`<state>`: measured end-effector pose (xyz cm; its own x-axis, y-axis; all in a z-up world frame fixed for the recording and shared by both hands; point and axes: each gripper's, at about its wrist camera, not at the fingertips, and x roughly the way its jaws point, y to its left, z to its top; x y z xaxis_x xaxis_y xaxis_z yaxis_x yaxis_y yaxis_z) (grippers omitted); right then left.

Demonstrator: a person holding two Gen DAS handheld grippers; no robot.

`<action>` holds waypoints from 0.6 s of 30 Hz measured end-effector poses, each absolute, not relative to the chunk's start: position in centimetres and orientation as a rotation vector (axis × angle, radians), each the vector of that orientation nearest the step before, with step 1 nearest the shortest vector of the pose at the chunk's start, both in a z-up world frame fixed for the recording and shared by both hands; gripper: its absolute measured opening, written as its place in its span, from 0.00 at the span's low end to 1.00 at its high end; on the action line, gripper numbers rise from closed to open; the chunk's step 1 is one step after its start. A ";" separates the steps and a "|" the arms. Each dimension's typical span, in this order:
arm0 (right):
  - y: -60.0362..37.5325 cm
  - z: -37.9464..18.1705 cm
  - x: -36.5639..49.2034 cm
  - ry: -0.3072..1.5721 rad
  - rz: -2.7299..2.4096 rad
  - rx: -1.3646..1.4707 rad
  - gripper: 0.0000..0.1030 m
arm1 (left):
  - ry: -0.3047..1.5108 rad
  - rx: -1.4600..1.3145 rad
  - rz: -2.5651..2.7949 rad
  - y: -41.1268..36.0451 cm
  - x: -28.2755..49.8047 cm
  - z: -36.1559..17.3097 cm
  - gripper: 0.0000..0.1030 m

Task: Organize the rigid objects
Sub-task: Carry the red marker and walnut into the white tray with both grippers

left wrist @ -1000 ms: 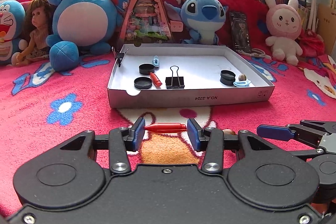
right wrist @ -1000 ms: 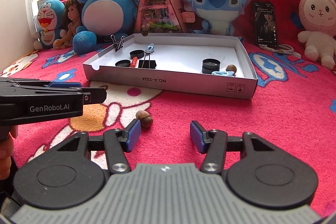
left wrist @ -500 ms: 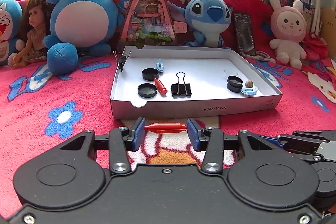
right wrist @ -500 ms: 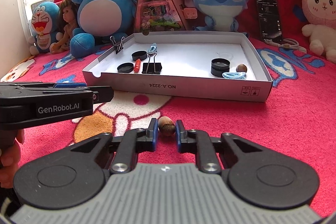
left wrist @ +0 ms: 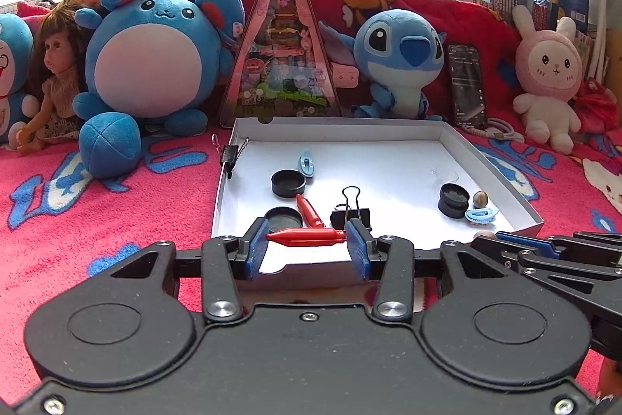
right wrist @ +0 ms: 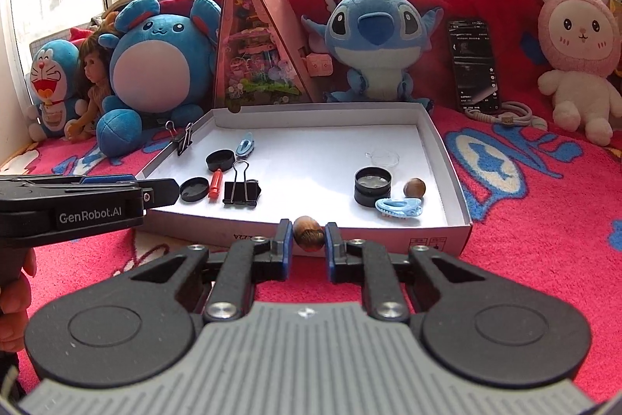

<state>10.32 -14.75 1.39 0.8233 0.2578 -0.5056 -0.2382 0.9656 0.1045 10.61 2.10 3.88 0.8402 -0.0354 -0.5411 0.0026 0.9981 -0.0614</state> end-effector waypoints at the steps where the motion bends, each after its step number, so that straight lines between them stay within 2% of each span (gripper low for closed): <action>1: -14.8 1.6 10.7 0.541 0.259 0.038 0.21 | 0.574 -0.061 -0.020 2.2 11.0 4.0 0.41; 18: -16.0 1.4 17.6 0.640 0.214 0.125 0.21 | 0.629 -0.065 -0.012 2.9 16.4 2.4 0.41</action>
<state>17.56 -16.02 1.44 0.7808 0.2364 -0.5783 -0.1594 0.9704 0.1816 16.43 2.90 2.36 0.8085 -0.0308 -0.5876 -0.0087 0.9979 -0.0643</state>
